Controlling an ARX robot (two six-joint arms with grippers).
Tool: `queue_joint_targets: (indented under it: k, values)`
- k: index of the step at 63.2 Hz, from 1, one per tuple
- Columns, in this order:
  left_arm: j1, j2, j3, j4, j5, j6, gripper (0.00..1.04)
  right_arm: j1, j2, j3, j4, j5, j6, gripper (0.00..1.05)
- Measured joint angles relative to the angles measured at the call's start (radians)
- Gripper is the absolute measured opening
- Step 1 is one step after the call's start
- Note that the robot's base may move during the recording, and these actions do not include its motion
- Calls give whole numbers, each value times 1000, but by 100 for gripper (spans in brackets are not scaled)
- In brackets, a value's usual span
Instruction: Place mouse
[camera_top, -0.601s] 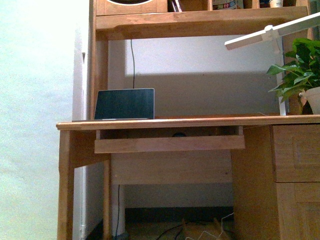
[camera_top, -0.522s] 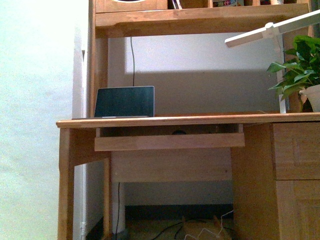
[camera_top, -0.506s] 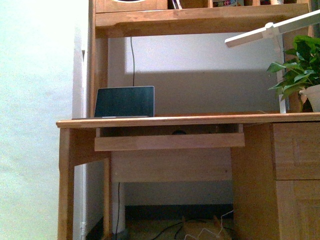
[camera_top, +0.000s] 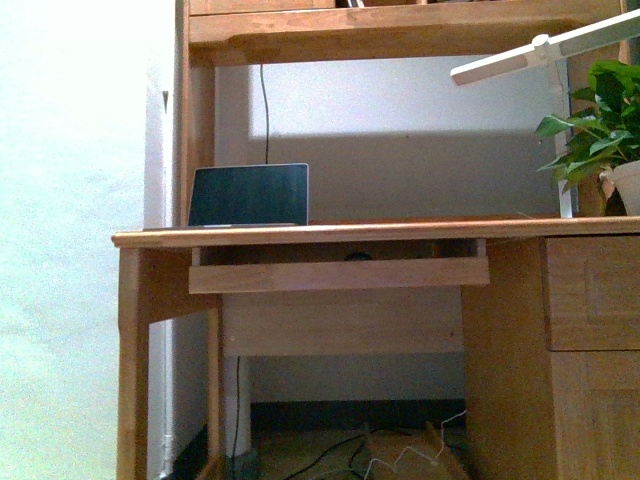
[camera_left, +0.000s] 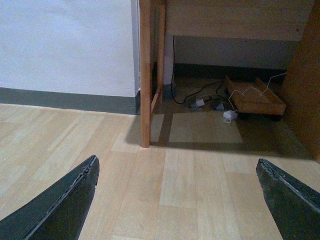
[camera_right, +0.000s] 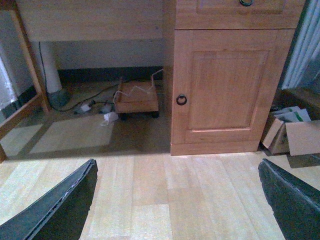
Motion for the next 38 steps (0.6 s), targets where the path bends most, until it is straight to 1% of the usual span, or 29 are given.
queue_joint_targets:
  k: [38]
  values:
    - [0,0,0,0,0,0,97,0,0,0,0,0,0,97]
